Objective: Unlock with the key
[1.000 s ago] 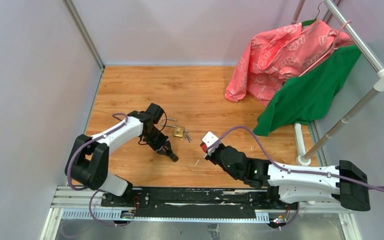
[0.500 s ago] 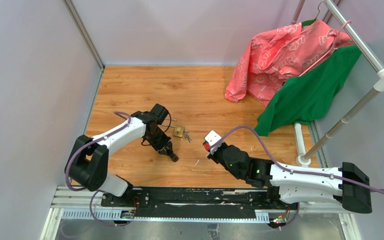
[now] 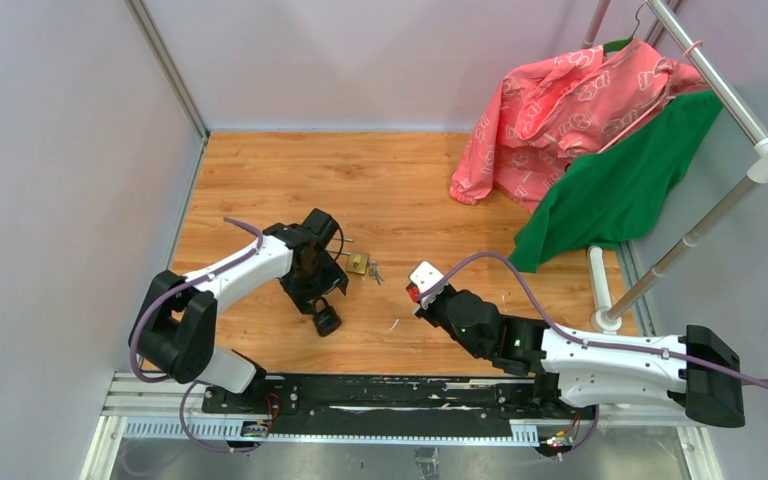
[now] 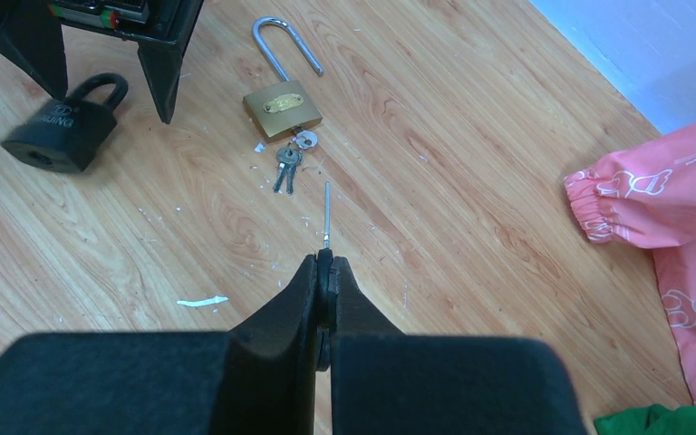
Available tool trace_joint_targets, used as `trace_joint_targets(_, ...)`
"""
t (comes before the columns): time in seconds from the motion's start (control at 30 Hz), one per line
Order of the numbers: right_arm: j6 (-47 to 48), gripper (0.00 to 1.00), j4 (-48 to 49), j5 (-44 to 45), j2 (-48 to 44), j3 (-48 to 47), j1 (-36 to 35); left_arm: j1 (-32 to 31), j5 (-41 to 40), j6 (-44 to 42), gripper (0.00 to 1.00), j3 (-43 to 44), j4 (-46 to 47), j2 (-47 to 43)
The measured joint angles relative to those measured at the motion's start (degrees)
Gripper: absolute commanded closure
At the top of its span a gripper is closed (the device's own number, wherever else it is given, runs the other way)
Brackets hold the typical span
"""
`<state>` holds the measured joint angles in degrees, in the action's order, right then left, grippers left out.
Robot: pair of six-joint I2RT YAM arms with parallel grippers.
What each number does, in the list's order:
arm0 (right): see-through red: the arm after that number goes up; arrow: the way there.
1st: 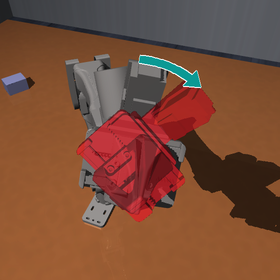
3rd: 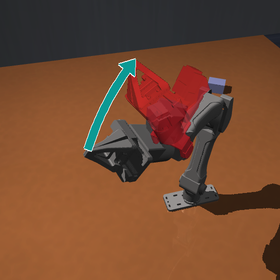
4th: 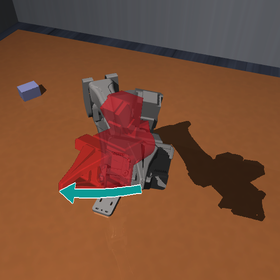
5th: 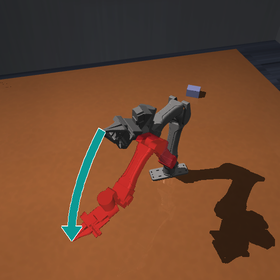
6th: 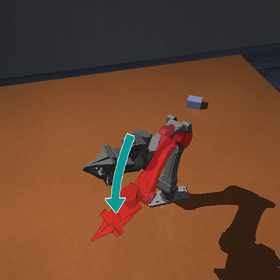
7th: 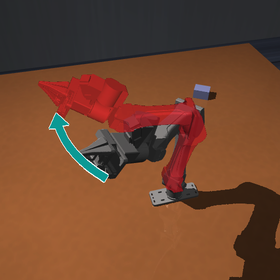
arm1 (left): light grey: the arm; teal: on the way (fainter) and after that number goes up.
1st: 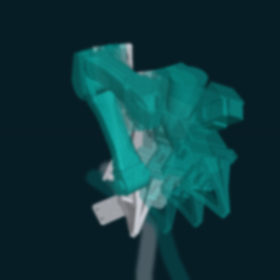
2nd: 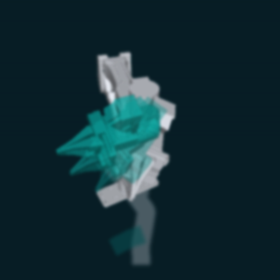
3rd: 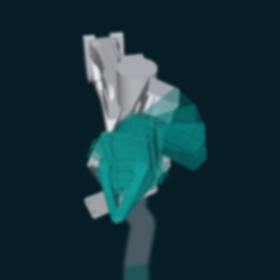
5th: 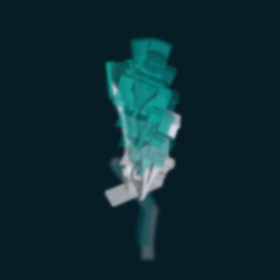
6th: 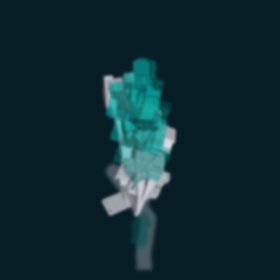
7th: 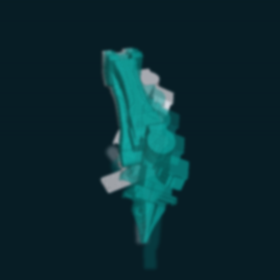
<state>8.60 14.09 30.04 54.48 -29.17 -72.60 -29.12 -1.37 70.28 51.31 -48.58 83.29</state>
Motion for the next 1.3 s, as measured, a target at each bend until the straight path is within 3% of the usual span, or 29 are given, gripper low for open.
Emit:
trace_joint_targets(0.33,0.1,1.0,-0.2,-0.1,-1.3,0.0,0.0,-0.8,-4.8,-3.4,0.24,0.8,-0.7,-1.5)
trace_joint_targets(0.7,-2.3,1.0,0.5,-12.6,-2.7,1.4,0.1,-1.8,-17.7,-12.7,0.13,-5.6,-1.5,-17.9)
trace_joint_targets(0.9,-5.0,1.0,1.4,-16.1,-2.7,2.6,0.3,-2.7,-17.6,-14.6,0.12,-10.2,-1.3,-17.2)
trace_joint_targets(1.3,-7.1,1.0,1.3,-16.7,-4.5,3.8,0.3,-8.5,-17.2,-14.1,0.14,-10.5,1.2,-10.4)
